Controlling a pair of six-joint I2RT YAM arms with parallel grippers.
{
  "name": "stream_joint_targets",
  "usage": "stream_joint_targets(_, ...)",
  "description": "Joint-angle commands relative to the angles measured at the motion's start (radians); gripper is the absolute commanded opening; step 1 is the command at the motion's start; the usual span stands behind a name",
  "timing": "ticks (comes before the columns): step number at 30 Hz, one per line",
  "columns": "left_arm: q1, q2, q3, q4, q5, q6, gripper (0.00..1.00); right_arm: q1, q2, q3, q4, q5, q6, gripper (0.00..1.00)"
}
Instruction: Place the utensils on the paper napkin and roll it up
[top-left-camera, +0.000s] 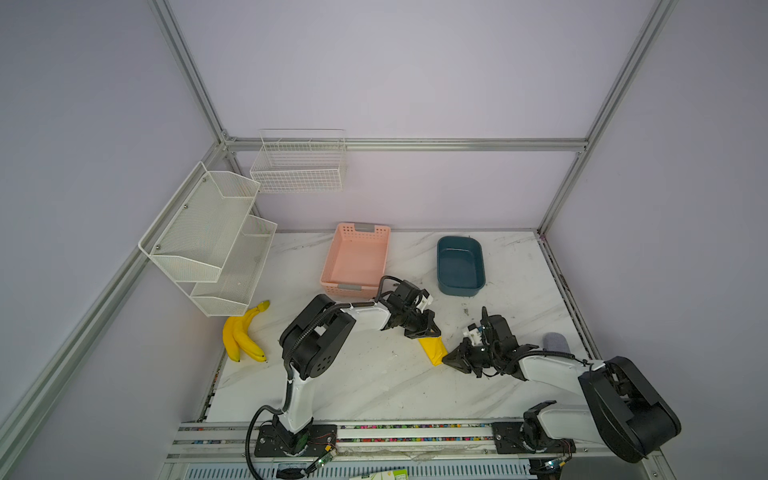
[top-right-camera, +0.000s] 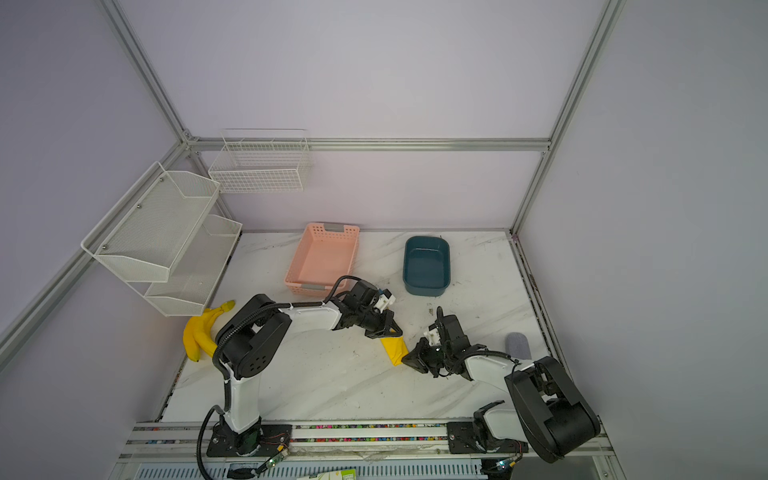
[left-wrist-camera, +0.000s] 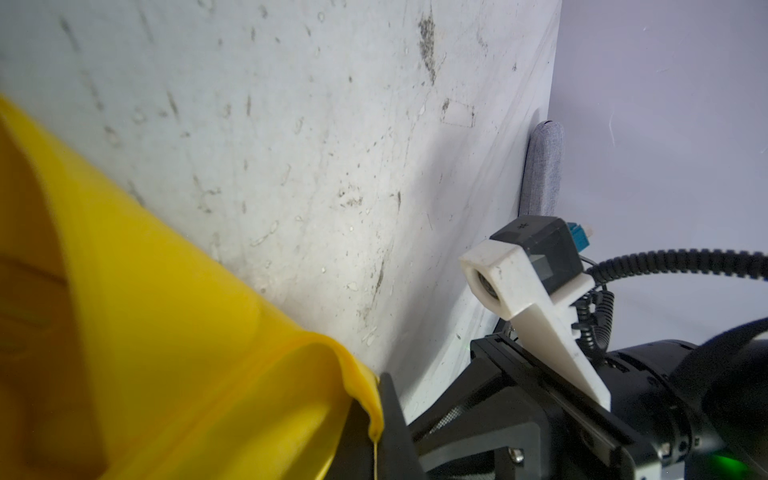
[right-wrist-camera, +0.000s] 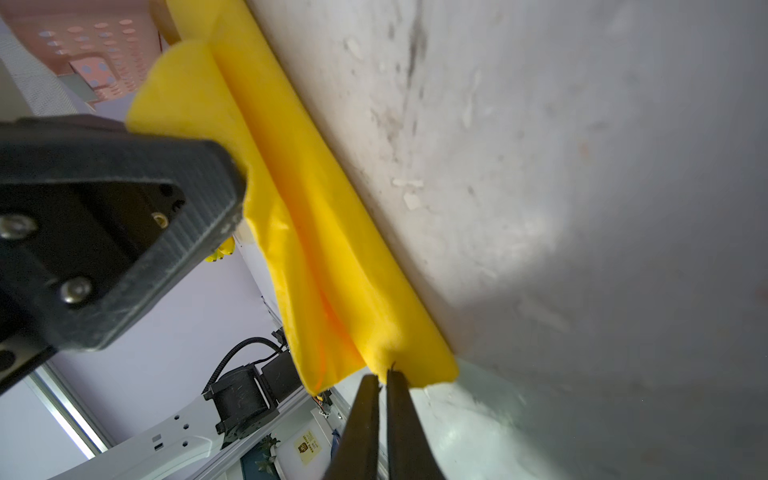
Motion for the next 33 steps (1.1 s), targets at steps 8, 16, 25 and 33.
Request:
stream_joint_targets(8,0.003,0.006,-0.018,0.027,0.004,-0.006,0.0,0.012,0.034,0.022,0.102,-0.024,0.033,0.1)
stream_joint_targets(16,0.002,-0.01,-0.004,0.015,0.011,0.0,0.0,0.039,0.108,0.028,0.079,0.02,0.001,0.09)
stream_joint_targets(25,-0.003,-0.043,0.048,-0.024,0.017,0.01,0.0,0.045,0.133,0.052,-0.048,0.091,-0.078,0.07)
stream_joint_targets(33,-0.008,-0.049,0.094,-0.042,0.019,0.009,0.0,0.057,0.15,0.054,-0.064,0.109,-0.094,0.06)
